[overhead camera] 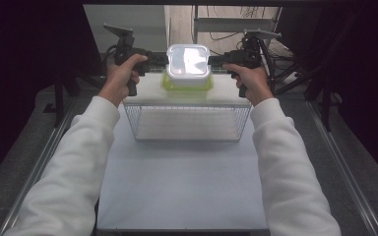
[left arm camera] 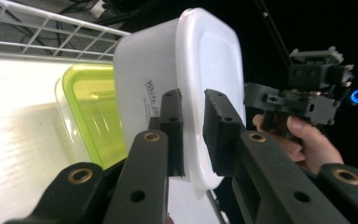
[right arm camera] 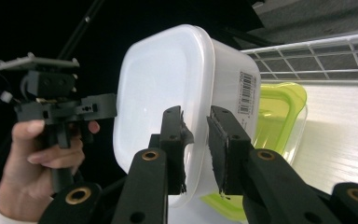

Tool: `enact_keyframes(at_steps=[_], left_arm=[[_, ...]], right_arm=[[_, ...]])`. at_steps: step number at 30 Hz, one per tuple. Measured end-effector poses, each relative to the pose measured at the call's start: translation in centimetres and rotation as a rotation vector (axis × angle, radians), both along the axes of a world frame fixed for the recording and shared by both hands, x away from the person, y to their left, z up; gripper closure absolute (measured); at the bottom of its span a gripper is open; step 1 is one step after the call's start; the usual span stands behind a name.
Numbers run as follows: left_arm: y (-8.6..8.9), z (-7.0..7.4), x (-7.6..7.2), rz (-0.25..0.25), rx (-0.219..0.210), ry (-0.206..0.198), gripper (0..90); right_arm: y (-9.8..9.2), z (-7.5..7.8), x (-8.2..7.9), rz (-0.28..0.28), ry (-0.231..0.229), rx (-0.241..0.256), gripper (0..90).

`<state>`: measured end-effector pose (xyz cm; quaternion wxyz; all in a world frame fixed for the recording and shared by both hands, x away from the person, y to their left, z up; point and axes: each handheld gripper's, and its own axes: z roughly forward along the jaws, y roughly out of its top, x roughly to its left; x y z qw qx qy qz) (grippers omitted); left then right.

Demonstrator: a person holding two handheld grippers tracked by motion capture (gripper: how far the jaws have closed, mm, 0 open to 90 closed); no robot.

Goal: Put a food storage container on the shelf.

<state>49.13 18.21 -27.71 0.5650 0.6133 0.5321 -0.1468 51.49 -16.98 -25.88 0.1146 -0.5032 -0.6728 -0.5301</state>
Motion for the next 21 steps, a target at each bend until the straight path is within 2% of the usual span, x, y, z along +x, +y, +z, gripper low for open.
enact_keyframes(at_steps=[4, 8, 11, 15, 18, 19, 21], left_arm=[[0.1, -0.4, 0.8, 0.016, -0.028, 0.024, 77.4], [0.2, -0.8, 1.5, 0.029, -0.039, 0.036, 76.6], [0.2, -1.1, 1.8, 0.033, -0.066, 0.034, 76.8], [0.3, -1.2, 1.8, 0.03, -0.074, 0.032, 76.7], [0.1, -1.2, 1.7, 0.032, -0.06, 0.02, 75.9], [0.0, -1.1, 1.6, 0.028, -0.055, 0.009, 74.5], [-0.2, -0.9, 1.3, 0.038, -0.036, -0.013, 66.0]], right_arm=[[-0.2, -0.5, 0.9, -0.012, 0.047, 0.049, 74.1], [-0.1, -0.8, 1.6, -0.03, 0.071, 0.059, 72.7], [-0.1, -1.1, 2.0, -0.035, 0.081, 0.074, 72.5], [-0.2, -1.2, 2.1, -0.034, 0.089, 0.09, 72.6], [-0.2, -1.1, 2.0, -0.035, 0.079, 0.084, 71.0], [-0.2, -1.1, 2.0, -0.036, 0.075, 0.076, 67.9], [-0.2, -1.1, 1.8, -0.04, 0.052, 0.079, 62.6]])
